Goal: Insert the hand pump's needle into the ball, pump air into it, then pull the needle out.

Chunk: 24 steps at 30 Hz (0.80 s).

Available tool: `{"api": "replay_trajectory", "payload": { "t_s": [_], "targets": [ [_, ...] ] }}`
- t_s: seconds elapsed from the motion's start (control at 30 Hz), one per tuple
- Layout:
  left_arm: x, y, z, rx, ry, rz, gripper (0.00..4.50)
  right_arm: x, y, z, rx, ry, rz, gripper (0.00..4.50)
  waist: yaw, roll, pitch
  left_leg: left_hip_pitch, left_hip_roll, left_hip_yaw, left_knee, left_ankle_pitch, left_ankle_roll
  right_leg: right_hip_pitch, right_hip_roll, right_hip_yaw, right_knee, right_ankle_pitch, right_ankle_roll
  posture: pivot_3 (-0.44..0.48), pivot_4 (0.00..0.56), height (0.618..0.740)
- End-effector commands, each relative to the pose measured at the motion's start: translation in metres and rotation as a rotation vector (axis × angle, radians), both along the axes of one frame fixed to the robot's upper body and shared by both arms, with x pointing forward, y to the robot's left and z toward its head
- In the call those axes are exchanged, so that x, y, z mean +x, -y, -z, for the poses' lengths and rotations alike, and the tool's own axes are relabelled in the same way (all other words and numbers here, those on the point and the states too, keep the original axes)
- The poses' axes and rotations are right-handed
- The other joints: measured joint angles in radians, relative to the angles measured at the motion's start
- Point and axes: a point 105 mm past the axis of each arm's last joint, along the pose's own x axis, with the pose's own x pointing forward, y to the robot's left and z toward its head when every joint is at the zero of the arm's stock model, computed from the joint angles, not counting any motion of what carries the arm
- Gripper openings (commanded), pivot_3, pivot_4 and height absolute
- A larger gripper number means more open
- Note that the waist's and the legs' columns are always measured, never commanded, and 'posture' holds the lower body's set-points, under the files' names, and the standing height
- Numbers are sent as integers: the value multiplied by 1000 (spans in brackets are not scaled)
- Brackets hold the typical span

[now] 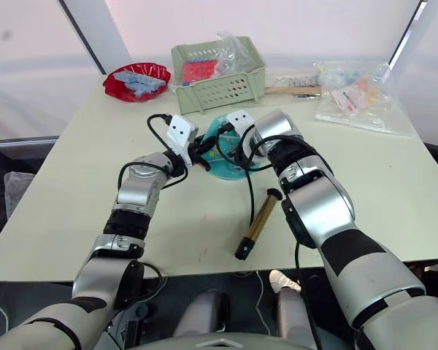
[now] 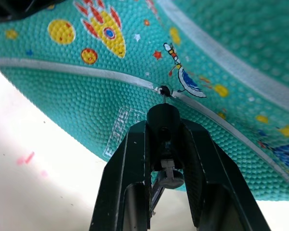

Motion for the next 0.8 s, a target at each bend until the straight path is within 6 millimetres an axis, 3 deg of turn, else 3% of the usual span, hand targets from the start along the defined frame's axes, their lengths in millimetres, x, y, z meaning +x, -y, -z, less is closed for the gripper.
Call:
{"api": "replay_trajectory", "payload": {
  "t_s": [0.03, 0.1, 0.13, 0.17, 0.33, 0.8],
  "targets": [
    [-12, 34, 29, 32, -103, 137, 0, -4, -12, -15, 5, 76, -90, 1362, 2, 0, 0, 0, 0, 0, 0, 0, 0, 0, 0, 0, 0, 0, 0, 0, 150, 736],
    [-12, 34, 29, 33, -102, 137, 0, -4, -8, -14, -2, 81, -87, 1776, 8, 1, 1, -1, 0, 0, 0, 0, 0, -1, 0, 0, 0, 0, 0, 0, 150, 736],
    [-12, 34, 29, 32, -102, 136, 0, -4, -6, -13, -5, 86, -86, 2356, 9, 1, 1, -2, 0, 0, -1, 0, 0, -1, 0, -1, 0, 0, 0, 0, 150, 736],
    [-12, 34, 29, 32, -102, 136, 0, -4, -2, -14, -8, 91, -80, 2592, 19, 1, 1, -2, -1, -1, -1, 0, 0, -1, 0, -1, 0, 0, 0, 0, 150, 736],
    [-12, 32, 30, 36, -102, 134, 0, -6, 19, -21, -22, 126, -62, 2592, 31, 2, 1, -17, -2, -2, -1, 1, -2, -12, -2, -4, -3, 0, 1, 0, 150, 736],
    [-9, 34, 28, 37, -99, 140, 0, -31, 48, -47, 52, 358, -60, 2592, 48, 2, 2, -17, -2, -4, -1, 2, -2, -12, -2, -7, -4, 0, 1, 0, 150, 736]
  ]
}}
